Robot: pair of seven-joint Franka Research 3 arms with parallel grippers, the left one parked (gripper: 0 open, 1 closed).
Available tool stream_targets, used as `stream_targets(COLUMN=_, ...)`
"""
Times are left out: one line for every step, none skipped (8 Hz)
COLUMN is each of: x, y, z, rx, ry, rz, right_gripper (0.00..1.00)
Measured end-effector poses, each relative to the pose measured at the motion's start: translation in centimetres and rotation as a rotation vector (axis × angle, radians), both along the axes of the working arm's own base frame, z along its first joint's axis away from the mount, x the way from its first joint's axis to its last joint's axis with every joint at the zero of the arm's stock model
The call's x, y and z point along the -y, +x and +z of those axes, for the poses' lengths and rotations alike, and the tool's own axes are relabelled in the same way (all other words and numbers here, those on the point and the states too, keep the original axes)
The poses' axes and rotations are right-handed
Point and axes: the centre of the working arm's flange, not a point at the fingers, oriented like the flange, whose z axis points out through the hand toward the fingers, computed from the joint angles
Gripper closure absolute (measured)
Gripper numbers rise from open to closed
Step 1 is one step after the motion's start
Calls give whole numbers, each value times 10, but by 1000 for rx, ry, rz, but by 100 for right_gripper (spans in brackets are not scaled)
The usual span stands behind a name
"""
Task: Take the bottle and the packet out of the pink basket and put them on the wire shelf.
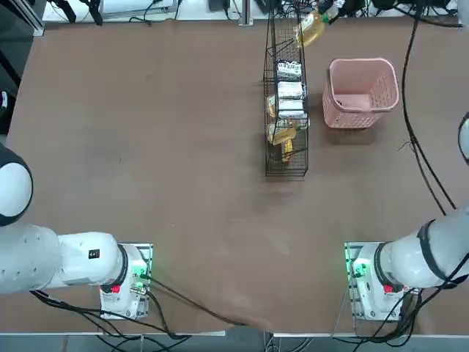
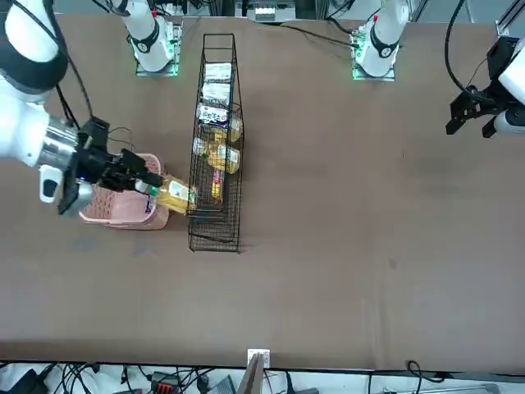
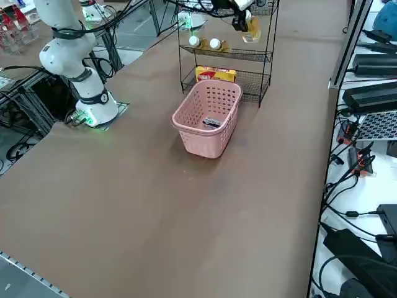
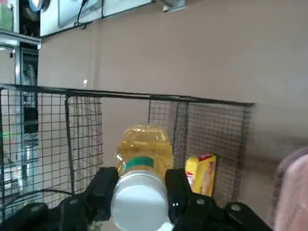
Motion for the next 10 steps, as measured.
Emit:
stream_targets(x=-10, y=-1, z=-7, rx=-16, ry=12, rz=11, right_gripper=44)
stream_targets(x=-18, y=-3, z=-16, rx=-34, ry=15, rz=23, right_gripper=44)
stream_targets(x=-24, y=-4, z=-28, rx=-56, ry=15, rz=33, right_gripper=44)
stream_targets(x=-29, y=-7, z=-41, rx=-81, ry=12, rz=42, right_gripper=44)
stream_targets(x=-36, y=-11, z=-54, rx=-107, ry=11, rz=54, right_gripper=44)
stream_targets(x=-44, y=-15, z=-66, rx=-130, ry=10, rz=68, right_gripper=44)
stream_targets(x=-48, y=-18, z=-75, rx=-148, ry=8, rz=76, right_gripper=44)
stream_targets(x=-50, y=-19, z=-82, rx=-160, ry=6, rz=79, right_gripper=44)
stream_targets(x=-52, y=-21, z=-85, rx=-167, ry=6, rz=83, right_gripper=44)
stream_targets(x=-54, y=-21, z=-87, rx=-171, ry=6, rz=86, right_gripper=44)
